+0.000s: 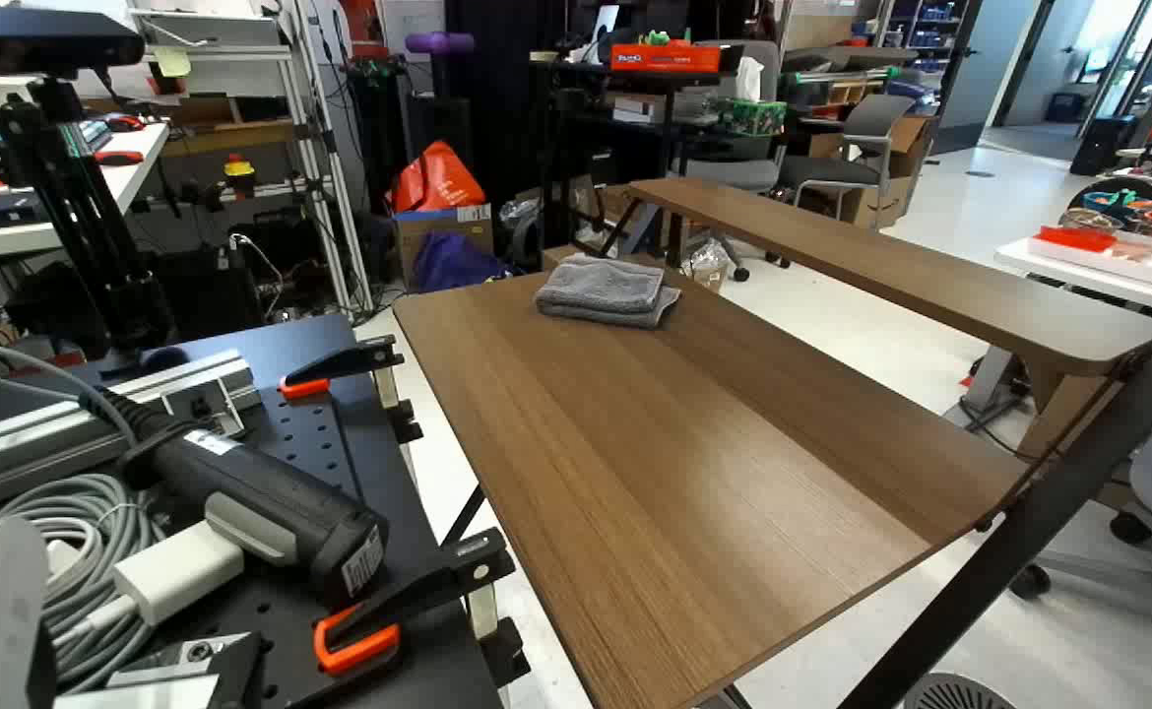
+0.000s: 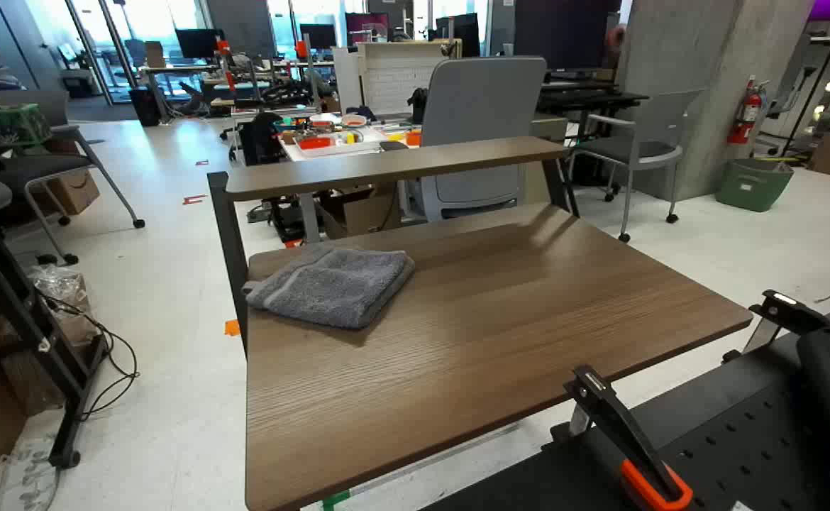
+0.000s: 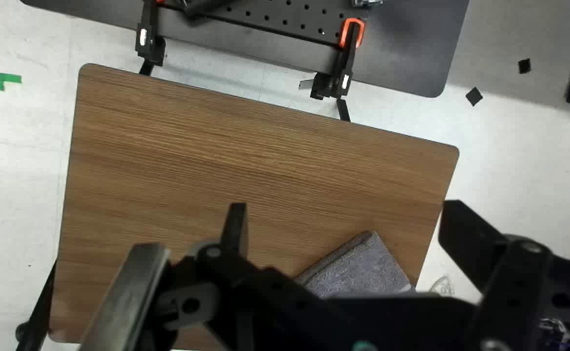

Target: Move the towel to the right

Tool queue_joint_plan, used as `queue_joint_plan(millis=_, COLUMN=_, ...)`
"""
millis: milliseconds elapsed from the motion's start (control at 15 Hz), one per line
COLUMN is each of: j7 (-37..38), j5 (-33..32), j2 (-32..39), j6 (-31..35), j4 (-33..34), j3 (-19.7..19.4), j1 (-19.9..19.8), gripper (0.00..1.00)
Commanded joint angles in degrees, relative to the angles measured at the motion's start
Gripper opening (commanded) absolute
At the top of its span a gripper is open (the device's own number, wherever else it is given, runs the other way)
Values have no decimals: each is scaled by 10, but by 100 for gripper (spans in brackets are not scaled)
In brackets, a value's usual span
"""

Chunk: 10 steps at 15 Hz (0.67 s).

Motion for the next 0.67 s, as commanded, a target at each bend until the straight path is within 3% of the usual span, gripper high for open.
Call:
queue_joint_plan(millis=0, j7=-2, j5=2, j2=0, j6=-1, j4=1, j3=9, j1=-9, gripper=100)
queue_joint_plan(millis=333, j7=17, j5=5, j2=10, j6=14, j4=4, j3=9, j1=-13, gripper=100)
queue_joint_plan(millis=600, j7=66, j5=-1, j2=98, j6=40, j4=46, j3=28, j1=-7, gripper=100)
